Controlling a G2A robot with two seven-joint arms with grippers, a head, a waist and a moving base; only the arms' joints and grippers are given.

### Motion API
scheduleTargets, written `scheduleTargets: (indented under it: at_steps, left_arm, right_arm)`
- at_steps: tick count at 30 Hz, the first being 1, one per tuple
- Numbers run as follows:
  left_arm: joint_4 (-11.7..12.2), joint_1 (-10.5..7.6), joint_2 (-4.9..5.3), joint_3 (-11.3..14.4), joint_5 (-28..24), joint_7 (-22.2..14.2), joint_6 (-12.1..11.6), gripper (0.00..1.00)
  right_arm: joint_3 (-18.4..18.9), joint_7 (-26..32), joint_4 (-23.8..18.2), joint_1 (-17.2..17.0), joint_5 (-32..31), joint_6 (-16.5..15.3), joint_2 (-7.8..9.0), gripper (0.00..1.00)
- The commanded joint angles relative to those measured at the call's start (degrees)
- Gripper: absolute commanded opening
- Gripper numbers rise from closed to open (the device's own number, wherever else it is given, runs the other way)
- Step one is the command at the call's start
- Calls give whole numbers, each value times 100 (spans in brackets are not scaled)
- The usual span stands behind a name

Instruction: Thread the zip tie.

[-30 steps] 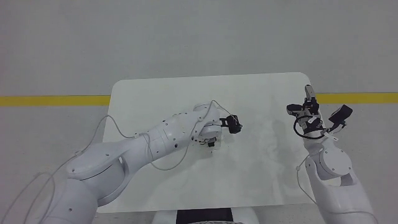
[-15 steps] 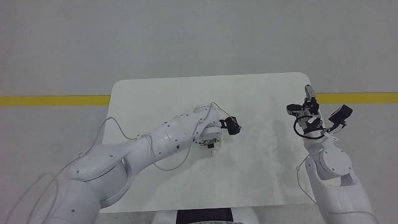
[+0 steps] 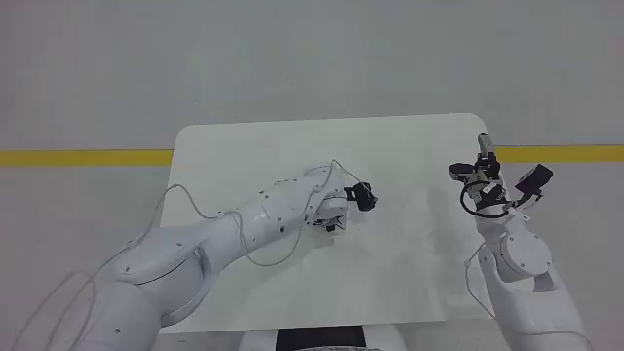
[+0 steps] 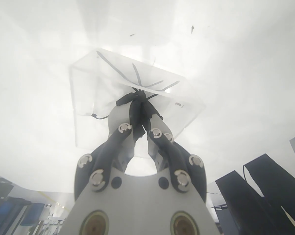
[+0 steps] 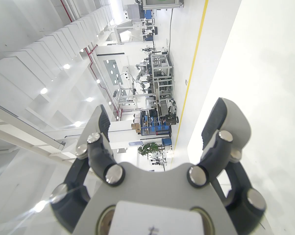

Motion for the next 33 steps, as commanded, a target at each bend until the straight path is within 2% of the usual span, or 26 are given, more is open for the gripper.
scheduleTargets:
  at_steps: [1, 6, 13, 24, 31, 32, 33]
  left_arm:
    - [-26, -25, -1, 0, -7, -27, 0, 0]
    - [-143, -106, 36, -19, -12, -100, 0, 0]
    - [-424, -156, 137, -110, 38, -241, 29, 0]
    - [-903, -155, 376, -287, -26, -515, 0, 0]
    - [-1072, -105, 494, -267, 71, -492, 0, 0]
    - [-1085, -101, 495, -230, 89, -450, 0, 2]
    - [-1077, -102, 494, -192, 101, -417, 0, 17]
  right_arm:
    - [0, 0, 0, 0, 0, 0, 0, 100]
    - [0, 0, 0, 0, 0, 0, 0, 100]
    - [0, 0, 0, 0, 0, 0, 0, 100]
    - [0, 0, 0, 0, 0, 0, 0, 100]
    - [0, 0, 0, 0, 0, 0, 0, 100]
    - [0, 0, 0, 0, 0, 0, 0, 100]
    - [0, 0, 0, 0, 0, 0, 0, 100]
